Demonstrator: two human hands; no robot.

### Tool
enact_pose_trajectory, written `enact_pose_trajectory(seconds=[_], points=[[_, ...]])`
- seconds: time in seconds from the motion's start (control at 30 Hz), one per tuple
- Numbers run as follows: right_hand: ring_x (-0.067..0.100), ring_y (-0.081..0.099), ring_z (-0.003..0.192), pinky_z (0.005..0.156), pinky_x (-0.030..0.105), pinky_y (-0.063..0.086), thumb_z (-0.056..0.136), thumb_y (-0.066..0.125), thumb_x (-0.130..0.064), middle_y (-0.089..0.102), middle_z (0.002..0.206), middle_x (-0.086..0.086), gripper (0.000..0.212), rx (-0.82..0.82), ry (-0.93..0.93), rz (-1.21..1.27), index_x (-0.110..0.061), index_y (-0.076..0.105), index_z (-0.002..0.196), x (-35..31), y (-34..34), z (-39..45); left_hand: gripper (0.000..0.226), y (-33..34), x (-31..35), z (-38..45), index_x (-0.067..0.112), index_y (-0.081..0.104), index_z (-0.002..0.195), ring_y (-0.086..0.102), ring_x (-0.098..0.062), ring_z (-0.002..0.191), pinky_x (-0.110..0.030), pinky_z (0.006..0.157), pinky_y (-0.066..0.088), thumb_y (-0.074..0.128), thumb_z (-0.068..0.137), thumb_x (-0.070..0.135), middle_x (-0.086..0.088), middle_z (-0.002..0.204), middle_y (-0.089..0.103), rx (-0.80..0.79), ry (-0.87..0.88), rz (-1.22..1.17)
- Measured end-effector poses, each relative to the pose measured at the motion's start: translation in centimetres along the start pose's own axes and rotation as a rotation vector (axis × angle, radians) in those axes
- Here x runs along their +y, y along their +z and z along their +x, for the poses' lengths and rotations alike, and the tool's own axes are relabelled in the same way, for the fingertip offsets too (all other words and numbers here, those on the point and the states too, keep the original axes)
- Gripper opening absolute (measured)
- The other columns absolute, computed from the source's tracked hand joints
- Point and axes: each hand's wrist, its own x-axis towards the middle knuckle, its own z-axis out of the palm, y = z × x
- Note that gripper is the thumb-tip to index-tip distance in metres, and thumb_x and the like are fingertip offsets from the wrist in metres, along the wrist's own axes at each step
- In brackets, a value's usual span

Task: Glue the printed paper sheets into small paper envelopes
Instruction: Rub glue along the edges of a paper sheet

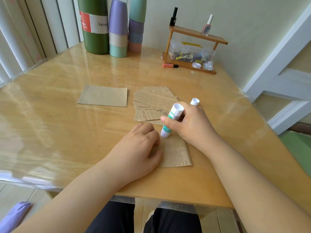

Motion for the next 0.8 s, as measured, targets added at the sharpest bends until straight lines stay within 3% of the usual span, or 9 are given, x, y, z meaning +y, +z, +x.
enact_pose_trajectory(seconds=[0.17,0.3,0.4,0.47,0.63,0.8], points=[[0.002,0.046,0.056,0.061,0.013,0.035,0.086,0.064,-0.028,0.071,0.061,-0.010,0.029,0.011,0.008,-0.007,-0.005,0.053,0.072,-0.2,0.0,-0.1,0.026,-0.2,0.0,0.0,0.017,0.058,0.080,0.049,-0.017,0.079,-0.026,0.071,0.045,0.042,0.078,0.037,0.004,0.084,0.050,-0.008,-0.007,-0.011],[0.002,0.043,0.052,0.052,0.012,0.033,0.086,0.065,-0.025,0.070,0.060,-0.010,0.028,0.013,0.005,-0.005,-0.006,0.053,0.070,-0.4,-0.3,-0.9,0.027,-0.9,-0.6,0.0,0.017,0.058,0.079,0.050,-0.016,0.077,-0.019,0.069,0.037,0.044,0.077,0.040,0.005,0.082,0.050,-0.049,0.002,0.038],[0.002,0.040,0.046,0.046,0.010,0.030,0.084,0.068,-0.018,0.068,0.055,-0.010,0.029,0.038,-0.013,0.028,-0.010,0.049,0.063,-0.6,-0.6,-2.0,0.033,-1.9,-1.4,0.1,0.018,0.061,0.086,0.049,-0.015,0.085,-0.021,0.074,0.036,0.049,0.077,0.047,0.008,0.087,0.050,-0.119,-0.037,0.046],[0.002,0.040,0.046,0.046,0.009,0.029,0.084,0.067,-0.017,0.070,0.058,-0.007,0.029,0.019,-0.022,0.037,-0.009,0.049,0.062,-0.7,-0.7,-2.7,0.036,-2.5,-2.0,-0.1,0.021,0.062,0.094,0.045,-0.010,0.093,-0.023,0.080,0.039,0.053,0.077,0.052,0.012,0.094,0.049,-0.170,-0.073,0.038],[0.004,0.036,0.048,0.048,0.019,0.034,0.081,0.070,-0.024,0.070,0.062,0.002,0.028,0.031,-0.020,0.011,-0.005,0.052,0.068,-0.2,-0.6,-3.3,0.064,-3.1,-2.8,-1.2,0.028,0.061,0.106,0.042,-0.001,0.101,-0.024,0.090,0.041,0.032,0.068,0.070,0.019,0.107,0.049,-0.178,-0.086,0.028],[0.003,0.038,0.046,0.047,0.013,0.032,0.082,0.069,-0.021,0.068,0.055,-0.008,0.028,0.027,-0.018,0.029,-0.008,0.052,0.064,-0.6,-0.5,-3.1,0.060,-2.9,-3.0,-2.6,0.029,0.060,0.113,0.044,-0.001,0.110,-0.025,0.098,0.038,0.039,0.075,0.069,0.021,0.114,0.050,-0.105,-0.089,-0.039]])
